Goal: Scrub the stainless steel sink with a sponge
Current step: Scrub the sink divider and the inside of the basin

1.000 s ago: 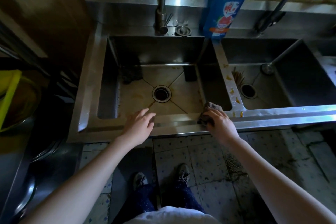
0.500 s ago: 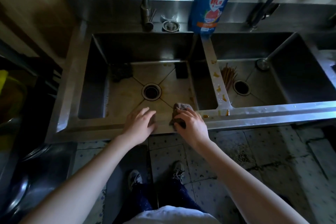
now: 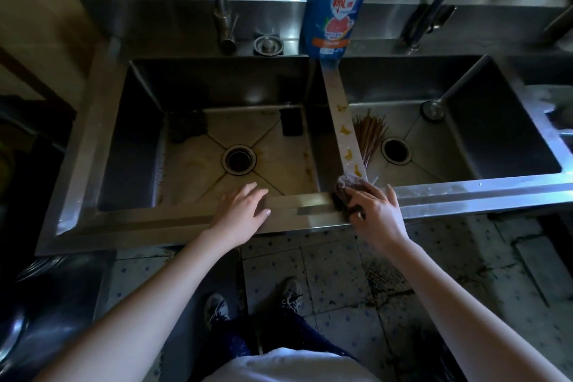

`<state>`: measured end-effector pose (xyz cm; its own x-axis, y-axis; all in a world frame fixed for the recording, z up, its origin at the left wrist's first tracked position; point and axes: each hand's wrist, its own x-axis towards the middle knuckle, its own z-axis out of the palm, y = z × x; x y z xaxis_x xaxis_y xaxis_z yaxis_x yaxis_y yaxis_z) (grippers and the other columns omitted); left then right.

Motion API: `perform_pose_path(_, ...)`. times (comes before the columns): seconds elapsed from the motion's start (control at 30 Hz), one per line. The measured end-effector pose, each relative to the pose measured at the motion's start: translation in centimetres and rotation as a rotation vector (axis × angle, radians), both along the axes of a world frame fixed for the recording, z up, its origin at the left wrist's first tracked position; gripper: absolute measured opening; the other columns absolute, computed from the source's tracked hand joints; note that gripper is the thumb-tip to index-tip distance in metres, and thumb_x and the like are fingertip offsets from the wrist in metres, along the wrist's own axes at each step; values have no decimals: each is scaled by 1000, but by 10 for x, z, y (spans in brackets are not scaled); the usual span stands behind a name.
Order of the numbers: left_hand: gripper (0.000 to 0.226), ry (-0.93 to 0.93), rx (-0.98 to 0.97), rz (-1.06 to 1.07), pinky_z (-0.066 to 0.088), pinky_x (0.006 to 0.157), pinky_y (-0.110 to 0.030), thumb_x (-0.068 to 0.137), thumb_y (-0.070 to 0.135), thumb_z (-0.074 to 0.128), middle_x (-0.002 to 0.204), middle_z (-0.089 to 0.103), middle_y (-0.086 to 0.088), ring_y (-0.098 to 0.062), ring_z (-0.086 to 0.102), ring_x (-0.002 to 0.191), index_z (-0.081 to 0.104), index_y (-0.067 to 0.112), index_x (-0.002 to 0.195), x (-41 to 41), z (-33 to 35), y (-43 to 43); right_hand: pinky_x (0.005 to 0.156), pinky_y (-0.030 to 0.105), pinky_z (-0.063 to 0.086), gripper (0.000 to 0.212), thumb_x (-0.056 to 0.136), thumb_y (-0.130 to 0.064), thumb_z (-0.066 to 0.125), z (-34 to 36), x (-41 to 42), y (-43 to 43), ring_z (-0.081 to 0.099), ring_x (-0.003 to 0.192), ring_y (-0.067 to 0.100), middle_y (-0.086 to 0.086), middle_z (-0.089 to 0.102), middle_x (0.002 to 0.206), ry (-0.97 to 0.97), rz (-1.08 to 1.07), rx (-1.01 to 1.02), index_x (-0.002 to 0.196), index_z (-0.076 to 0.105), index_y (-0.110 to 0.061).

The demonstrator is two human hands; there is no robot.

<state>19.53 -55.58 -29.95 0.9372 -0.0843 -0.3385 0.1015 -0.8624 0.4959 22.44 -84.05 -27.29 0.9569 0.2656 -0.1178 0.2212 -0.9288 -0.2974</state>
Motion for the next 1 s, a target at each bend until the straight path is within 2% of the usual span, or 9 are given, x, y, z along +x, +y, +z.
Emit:
perform_pose_path(0.07, 50, -8, 1, 9, 26, 112, -50, 92, 37, 50, 152, 27, -2, -26, 28, 138, 39, 25, 139, 3, 0, -5, 106, 45, 29, 33, 73, -13, 66, -2, -3, -5, 38, 132, 20, 1, 64, 127, -48, -29, -15, 105, 69, -21)
perform_pose_path(0.13, 49, -9, -3, 19, 25, 112, -50, 92, 37, 50, 152, 27, -1, -26, 28, 138, 39, 26, 139, 6, -1, -9, 103, 40, 32, 38, 76, -24, 64, -3, -4, -4, 39, 131, 22, 0, 62, 128, -28, -59, -33, 113, 66, -27)
perform_pose_path(0.2, 49, -2, -14, 29, 23, 113, -51, 93, 37, 50, 152, 26, -1, -25, 27, 138, 39, 26, 139, 9, -1, -15, 103, 41, 36, 31, 79, -31, 65, -5, -1, -3, 44, 129, 26, -1, 65, 124, -14, -57, 8, 109, 67, -26)
perform_pose_path(0.27, 50, -11, -7, 28, 22, 113, -50, 92, 38, 50, 152, 27, 0, -25, 27, 138, 39, 26, 139, 11, -2, -22, 97, 43, 44, 25, 80, -22, 69, -6, 1, -6, 54, 119, 31, 1, 68, 116, -43, -14, 89, 105, 67, -22)
perform_pose_path(0.37, 53, -20, 18, 19, 24, 112, -49, 90, 41, 53, 152, 27, 0, -25, 29, 137, 38, 27, 139, 12, -4, -33, 91, 46, 52, 44, 79, -12, 72, -9, 2, -15, 57, 109, 32, 5, 59, 123, -38, 5, 173, 121, 64, -22)
perform_pose_path(0.57, 55, -10, 69, -8, 20, 111, -49, 88, 46, 54, 152, 28, 0, -27, 31, 136, 39, 29, 138, 12, -7, -54, 101, 45, 41, 35, 81, -18, 70, -15, 8, -31, 49, 124, 31, 3, 57, 134, -149, 35, -31, 115, 68, -25)
perform_pose_path(0.77, 53, -11, 90, -63, 19, 110, -49, 89, 45, 53, 151, 29, 0, -26, 31, 135, 39, 29, 138, 14, -7, -66, 82, 47, 57, 30, 88, -24, 62, -12, 8, -23, 36, 133, 28, -4, 53, 138, -7, -65, 56, 118, 66, -24)
perform_pose_path(0.9, 50, -17, 65, -95, 23, 106, -46, 90, 46, 51, 149, 33, 0, -26, 35, 132, 41, 29, 137, 18, -7, -65, 93, 43, 49, 24, 86, -26, 66, -14, 11, -9, 41, 128, 32, 1, 60, 128, -17, -151, 117, 108, 70, -18)
perform_pose_path(1.0, 51, 5, 22, -116, 22, 107, -48, 90, 44, 50, 147, 35, 1, -25, 37, 131, 40, 28, 137, 20, -7, -63, 96, 41, 46, 31, 85, -19, 65, -17, 12, -3, 42, 124, 30, 2, 58, 125, -16, -190, 116, 116, 63, -20)
